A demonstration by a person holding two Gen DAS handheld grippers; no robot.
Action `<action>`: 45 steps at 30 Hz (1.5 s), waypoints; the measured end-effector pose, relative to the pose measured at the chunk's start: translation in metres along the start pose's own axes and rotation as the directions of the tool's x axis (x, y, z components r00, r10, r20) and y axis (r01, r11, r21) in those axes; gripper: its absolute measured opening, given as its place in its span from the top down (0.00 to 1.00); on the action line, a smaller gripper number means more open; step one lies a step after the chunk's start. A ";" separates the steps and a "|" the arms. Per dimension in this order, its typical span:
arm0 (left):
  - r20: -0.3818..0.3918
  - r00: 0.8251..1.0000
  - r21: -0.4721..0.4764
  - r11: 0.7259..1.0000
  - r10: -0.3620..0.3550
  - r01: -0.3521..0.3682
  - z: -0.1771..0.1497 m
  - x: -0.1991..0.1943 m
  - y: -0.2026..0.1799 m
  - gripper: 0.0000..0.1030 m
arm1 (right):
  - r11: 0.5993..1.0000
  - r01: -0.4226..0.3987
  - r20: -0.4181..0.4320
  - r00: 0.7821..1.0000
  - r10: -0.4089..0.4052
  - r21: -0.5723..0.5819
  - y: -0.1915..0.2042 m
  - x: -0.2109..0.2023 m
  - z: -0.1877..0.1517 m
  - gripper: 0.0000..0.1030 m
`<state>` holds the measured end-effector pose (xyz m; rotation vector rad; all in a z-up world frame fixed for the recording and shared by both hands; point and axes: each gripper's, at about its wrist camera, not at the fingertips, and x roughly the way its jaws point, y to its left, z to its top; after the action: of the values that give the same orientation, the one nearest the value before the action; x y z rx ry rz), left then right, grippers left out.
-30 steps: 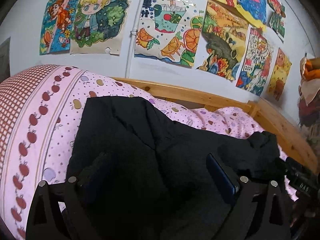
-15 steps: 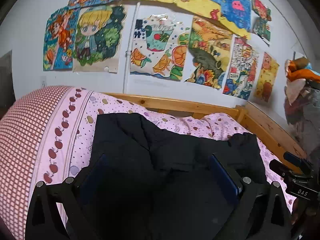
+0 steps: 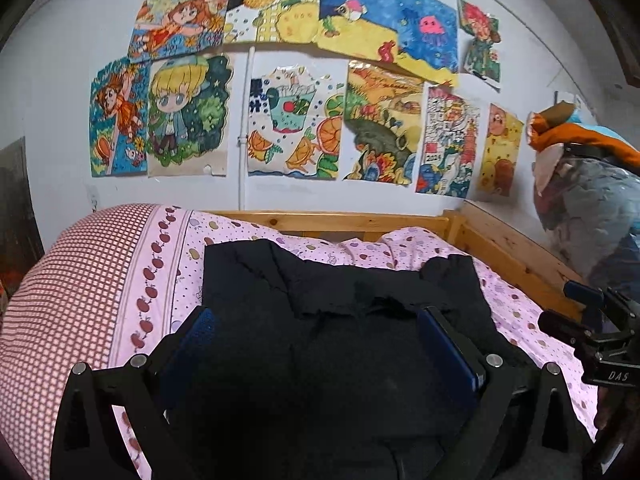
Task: Fold large clothes
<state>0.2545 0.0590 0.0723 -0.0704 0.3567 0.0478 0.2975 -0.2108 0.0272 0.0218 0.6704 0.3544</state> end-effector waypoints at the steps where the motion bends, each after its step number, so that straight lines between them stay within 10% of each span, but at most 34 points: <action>1: 0.003 1.000 0.005 1.000 -0.002 0.002 -0.002 -0.006 -0.002 0.01 | 1.000 -0.005 0.003 1.000 0.005 0.001 0.000 -0.005 0.000 0.14; 22: -0.004 0.996 0.178 0.980 -0.086 0.085 -0.057 -0.137 -0.018 0.00 | 0.996 -0.081 0.046 0.996 0.082 -0.038 0.013 -0.144 -0.039 0.14; 45: -0.188 0.971 0.280 0.939 -0.150 0.199 -0.150 -0.153 -0.008 0.00 | 0.987 -0.081 -0.151 0.987 0.060 -0.140 0.007 -0.169 -0.134 0.14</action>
<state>0.0595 0.0341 -0.0137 0.1933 0.5179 -0.1895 0.0902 -0.2725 0.0247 -0.1206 0.7885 0.4758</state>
